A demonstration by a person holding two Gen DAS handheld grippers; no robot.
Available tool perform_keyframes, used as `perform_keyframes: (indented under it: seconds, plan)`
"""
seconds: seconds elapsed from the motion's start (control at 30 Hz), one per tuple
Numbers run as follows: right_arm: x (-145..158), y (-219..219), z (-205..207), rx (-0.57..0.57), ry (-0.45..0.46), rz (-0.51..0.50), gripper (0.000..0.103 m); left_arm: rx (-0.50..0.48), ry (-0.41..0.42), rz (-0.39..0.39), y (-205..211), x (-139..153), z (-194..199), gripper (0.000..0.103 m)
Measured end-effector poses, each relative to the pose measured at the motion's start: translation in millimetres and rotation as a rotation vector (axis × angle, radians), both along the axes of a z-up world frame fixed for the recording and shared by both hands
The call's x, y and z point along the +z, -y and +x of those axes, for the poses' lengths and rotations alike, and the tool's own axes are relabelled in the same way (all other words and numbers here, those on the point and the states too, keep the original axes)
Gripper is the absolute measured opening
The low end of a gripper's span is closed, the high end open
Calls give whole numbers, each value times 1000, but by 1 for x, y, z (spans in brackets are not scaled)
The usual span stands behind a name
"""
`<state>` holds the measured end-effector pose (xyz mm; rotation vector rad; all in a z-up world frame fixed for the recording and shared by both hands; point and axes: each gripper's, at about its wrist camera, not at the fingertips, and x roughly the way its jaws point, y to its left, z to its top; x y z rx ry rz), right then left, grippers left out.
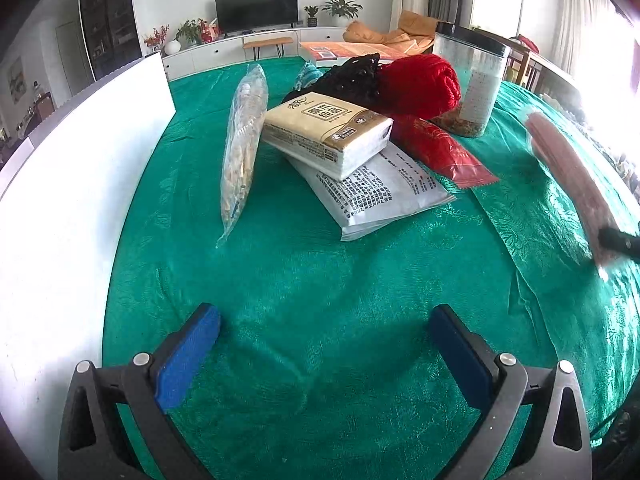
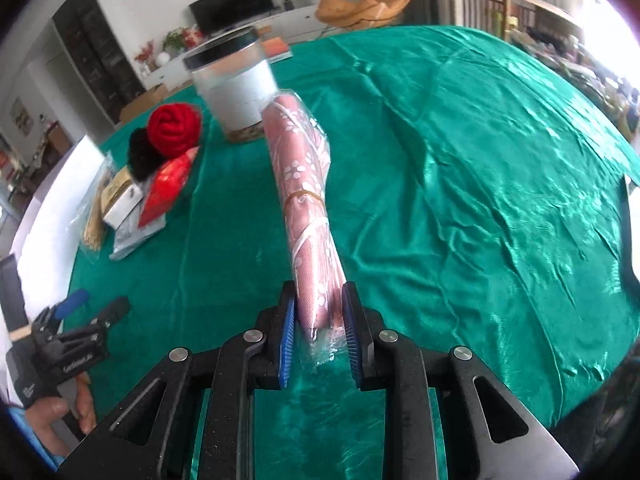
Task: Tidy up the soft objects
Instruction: 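Set the towel roll down on the open cloth and release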
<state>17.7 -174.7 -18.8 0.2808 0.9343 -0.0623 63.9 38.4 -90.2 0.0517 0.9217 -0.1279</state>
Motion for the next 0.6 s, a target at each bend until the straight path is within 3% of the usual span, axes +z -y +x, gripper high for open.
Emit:
perform_keyframes:
  seconds: [0.1,0.17,0.2,0.3,0.4,0.5,0.6]
  plan:
    - [2,18,43,-25,96,35,28,0,0,-5,-2,0,1,103]
    - [6,19,63,-38,144,6,55,-1,1,-7,-2,0,0,103]
    - [7,18,66,-64,128,-10,77,-1,1,-10,-3,0,0,103]
    - [7,11,39,-83,141,13,76,0,2,-10,-3,0,0,103]
    - [-6,-2,5,-79,135,-60,76,0,2,-6,-2,0,1,103]
    - [-15,-5,8,-76,68,-44,76,0,2,-6,-2,0,1,103]
    - [-21,-6,15,-88,38,-99,76,0,3,-13,-3,0,0,103]
